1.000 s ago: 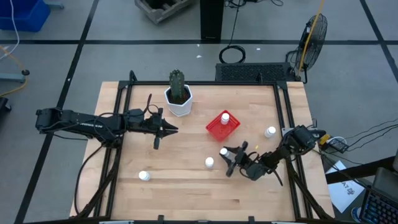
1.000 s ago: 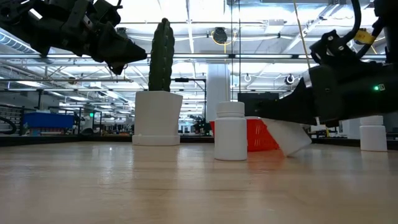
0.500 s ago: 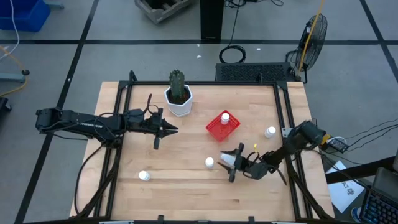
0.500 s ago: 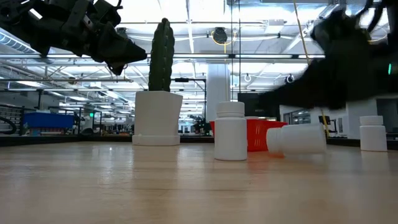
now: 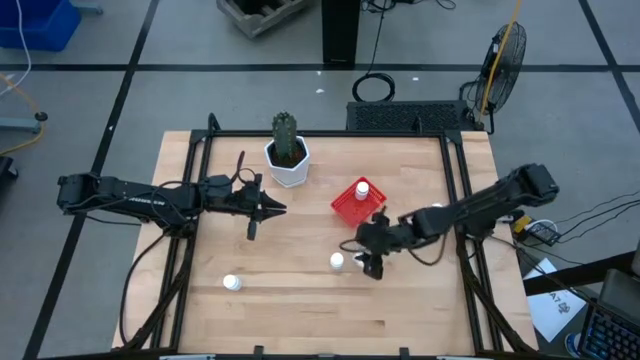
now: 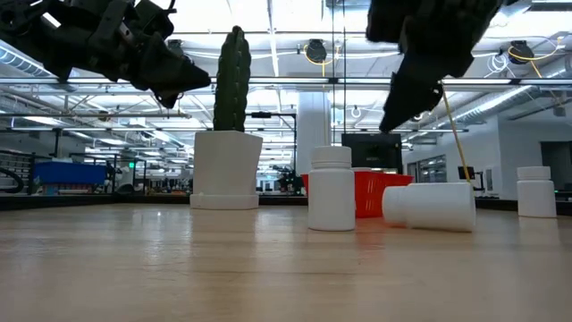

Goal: Pick and place pill bottles into a basket
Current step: Put the white pill bottle into the red bin

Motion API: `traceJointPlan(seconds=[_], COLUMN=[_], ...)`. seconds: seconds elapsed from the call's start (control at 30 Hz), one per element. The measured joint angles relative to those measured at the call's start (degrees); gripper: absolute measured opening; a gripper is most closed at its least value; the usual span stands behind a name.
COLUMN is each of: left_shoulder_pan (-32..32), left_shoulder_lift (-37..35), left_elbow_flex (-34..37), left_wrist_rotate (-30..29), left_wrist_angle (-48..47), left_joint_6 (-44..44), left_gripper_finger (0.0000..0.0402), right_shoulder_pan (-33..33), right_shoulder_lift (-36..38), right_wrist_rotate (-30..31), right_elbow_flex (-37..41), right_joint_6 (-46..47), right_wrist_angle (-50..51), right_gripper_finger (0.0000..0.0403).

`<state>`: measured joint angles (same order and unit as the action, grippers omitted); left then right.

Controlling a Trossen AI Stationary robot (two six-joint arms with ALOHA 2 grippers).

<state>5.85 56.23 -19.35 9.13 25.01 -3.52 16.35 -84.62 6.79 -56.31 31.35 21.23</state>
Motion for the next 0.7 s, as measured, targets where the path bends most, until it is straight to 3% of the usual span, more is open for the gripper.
traceJointPlan(seconds=[0.07, 0.17, 0.33, 0.5, 0.7], left_shoulder_pan=[0.0, 0.0, 0.0, 0.0, -0.7], left_shoulder_lift=[0.0, 0.0, 0.0, 0.0, 0.0], left_elbow_flex=[0.0, 0.0, 0.0, 0.0, 0.0], left_wrist_rotate=[0.0, 0.0, 0.0, 1.4, 2.3], left_wrist_angle=[-0.5, -0.8, -1.2, -1.3, -1.3], left_joint_6=[0.1, 0.3, 0.5, 0.6, 0.4], left_gripper_finger=[0.0062, 0.0062, 0.0062, 0.0062, 0.0062], right_shoulder_pan=[-1.7, -2.3, -0.8, -0.4, -0.5], right_shoulder_lift=[-1.8, -4.4, -10.8, -16.6, -18.0], right_wrist_rotate=[-4.2, -5.8, -7.7, -11.2, -11.3], right_elbow_flex=[-1.3, -1.5, -1.6, -1.6, -1.8], right_joint_6=[1.8, 4.4, 7.0, 8.5, 5.0], right_wrist_angle=[3.1, 3.5, -3.0, -6.5, -5.2], right_gripper_finger=[0.0238, 0.0267, 0.0304, 0.0305, 0.0298])
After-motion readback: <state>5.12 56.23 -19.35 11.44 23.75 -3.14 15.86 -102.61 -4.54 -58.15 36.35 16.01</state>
